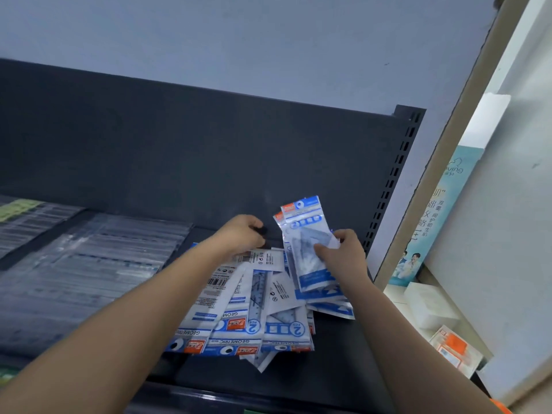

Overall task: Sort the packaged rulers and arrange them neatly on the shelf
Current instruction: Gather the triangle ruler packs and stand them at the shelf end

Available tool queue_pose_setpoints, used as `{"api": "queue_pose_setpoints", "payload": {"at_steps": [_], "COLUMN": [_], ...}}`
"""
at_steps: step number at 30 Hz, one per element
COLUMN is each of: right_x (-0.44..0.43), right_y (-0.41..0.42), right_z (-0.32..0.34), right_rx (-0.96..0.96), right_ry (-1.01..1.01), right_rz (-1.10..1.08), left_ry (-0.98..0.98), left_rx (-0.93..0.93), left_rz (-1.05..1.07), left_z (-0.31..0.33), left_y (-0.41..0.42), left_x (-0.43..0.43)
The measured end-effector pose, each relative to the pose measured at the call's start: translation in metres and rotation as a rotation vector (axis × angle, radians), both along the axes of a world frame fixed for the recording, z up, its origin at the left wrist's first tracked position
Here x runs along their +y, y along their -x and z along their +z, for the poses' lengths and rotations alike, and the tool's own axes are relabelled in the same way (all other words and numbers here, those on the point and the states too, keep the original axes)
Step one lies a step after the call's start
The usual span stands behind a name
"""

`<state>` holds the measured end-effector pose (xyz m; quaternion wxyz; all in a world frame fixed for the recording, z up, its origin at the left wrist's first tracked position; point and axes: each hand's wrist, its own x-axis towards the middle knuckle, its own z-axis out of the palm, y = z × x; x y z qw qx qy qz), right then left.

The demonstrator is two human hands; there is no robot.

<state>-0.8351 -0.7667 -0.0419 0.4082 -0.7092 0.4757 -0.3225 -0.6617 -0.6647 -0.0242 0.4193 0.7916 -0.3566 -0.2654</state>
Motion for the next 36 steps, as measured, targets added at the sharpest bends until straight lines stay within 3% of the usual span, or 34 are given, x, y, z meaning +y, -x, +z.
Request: {"api": "queue_pose_setpoints", "payload": {"at_steps": [2, 5, 8, 13, 18, 21, 25, 27, 29, 32, 34, 36], "right_x": [-0.004, -0.003, 0.006, 0.029, 0.04, 0.046, 0.047, 0.044, 0.042, 0.042, 0.043, 0.046], "right_y": [0.004, 0.003, -0.005, -0.027, -0.04, -0.046, -0.053, -0.055, -0.056, -0.058, -0.06, -0.061], "right_z": [-0.003, -0.008, -0.004, 0.004, 0.003, 0.004, 0.004, 0.006, 0.008, 0.006, 0.003, 0.002], "right_rx": [0.163, 0.462, 0.648, 0.797, 0.655, 0.505, 0.164, 0.055, 0.016, -0.024, -0.053, -0.063], "right_ry": [0.071, 0.191, 0.407, 0.661, 0.64, 0.514, 0.401, 0.262, 0.135, 0.075, 0.07, 0.082], "right_rz": [0.001, 0.042, 0.049, 0.22, 0.545, 0.575, 0.449, 0.403, 0.366, 0.322, 0.286, 0.254], "left_ry": [-0.278, -0.559, -0.597, -0.438, -0.322, -0.107, 0.292, 0.38, 0.16, -0.475, -0.641, -0.657], "left_rx": [-0.249, -0.291, -0.287, -0.572, -0.753, -0.775, -0.428, -0.255, -0.337, -0.411, -0.4, -0.416], "left_rz": [-0.115, -0.269, -0.305, -0.266, -0.277, -0.158, 0.001, 0.101, 0.143, -0.099, -0.191, -0.148], "left_z": [0.005, 0.005, -0.004, -0.013, -0.01, -0.003, 0.011, 0.011, 0.007, 0.0, -0.004, -0.006], "left_y": [-0.015, -0.035, -0.043, -0.052, -0.047, -0.045, -0.038, -0.039, -0.048, -0.048, -0.042, -0.035], "left_x": [0.012, 0.028, 0.039, 0.044, 0.05, 0.055, 0.059, 0.062, 0.066, 0.073, 0.076, 0.075]}}
